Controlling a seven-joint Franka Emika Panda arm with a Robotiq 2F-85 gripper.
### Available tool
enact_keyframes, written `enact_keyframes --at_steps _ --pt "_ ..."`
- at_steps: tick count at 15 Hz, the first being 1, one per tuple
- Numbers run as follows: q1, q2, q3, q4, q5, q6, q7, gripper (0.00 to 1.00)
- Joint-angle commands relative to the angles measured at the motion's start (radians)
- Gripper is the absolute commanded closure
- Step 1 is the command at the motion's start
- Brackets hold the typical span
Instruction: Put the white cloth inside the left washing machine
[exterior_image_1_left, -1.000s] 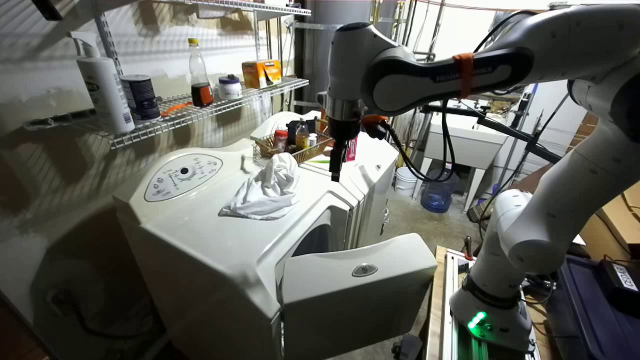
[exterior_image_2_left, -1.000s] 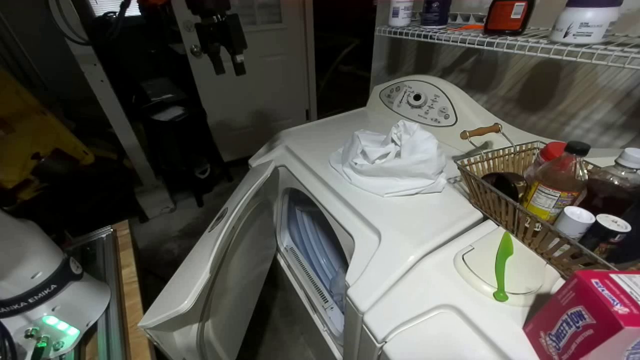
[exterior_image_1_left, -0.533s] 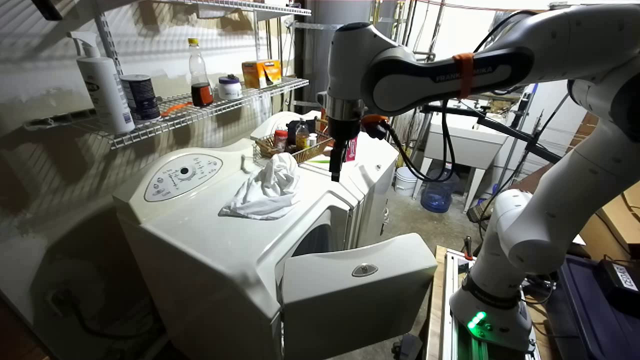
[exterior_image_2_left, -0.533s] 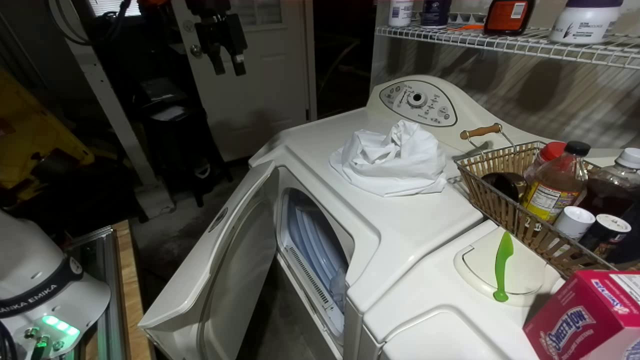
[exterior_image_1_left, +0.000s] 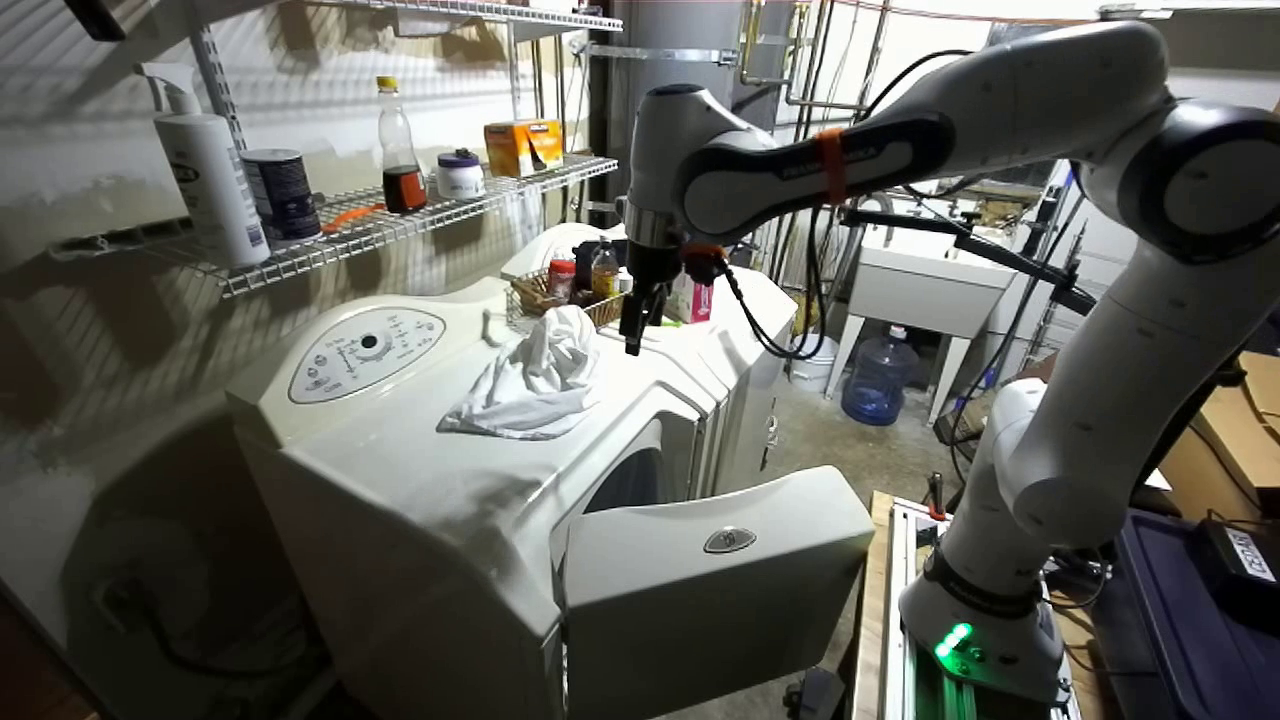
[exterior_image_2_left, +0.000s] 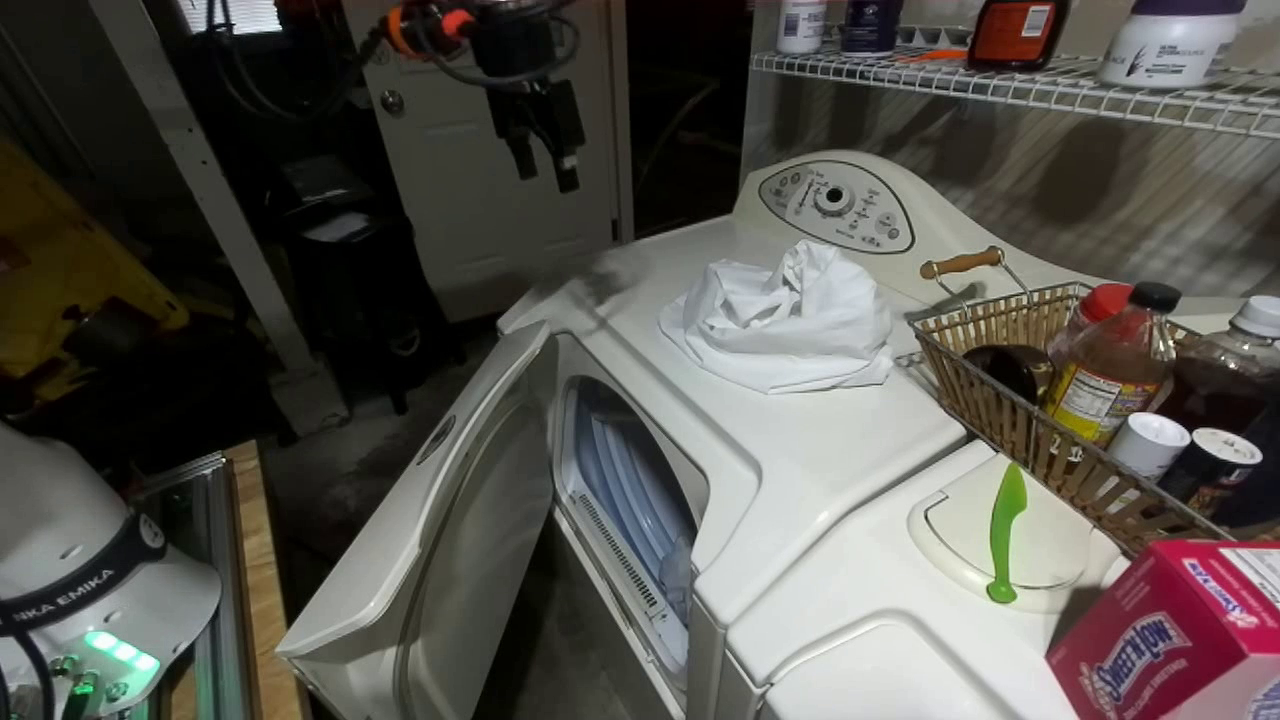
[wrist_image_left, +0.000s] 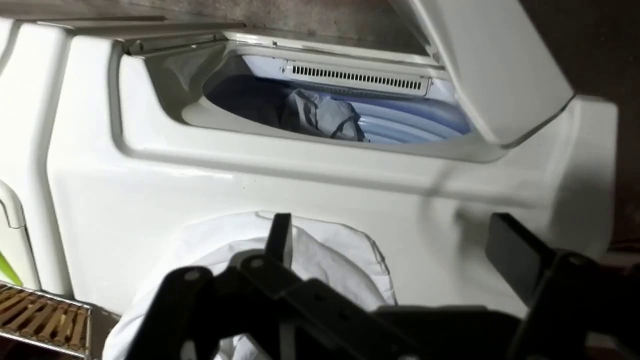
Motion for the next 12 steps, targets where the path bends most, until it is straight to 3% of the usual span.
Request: enact_keyframes --at_steps 1,6,12 --pt "-0.029 0.196 -0.059 0.146 0.108 0.099 0.034 0.0" --pt "-0.095 0.407 -0.112 0.263 0.322 0.241 0.024 0.0" --pt "-0.191 0.622 -0.086 0.394 0.603 0.325 0.033 0.0"
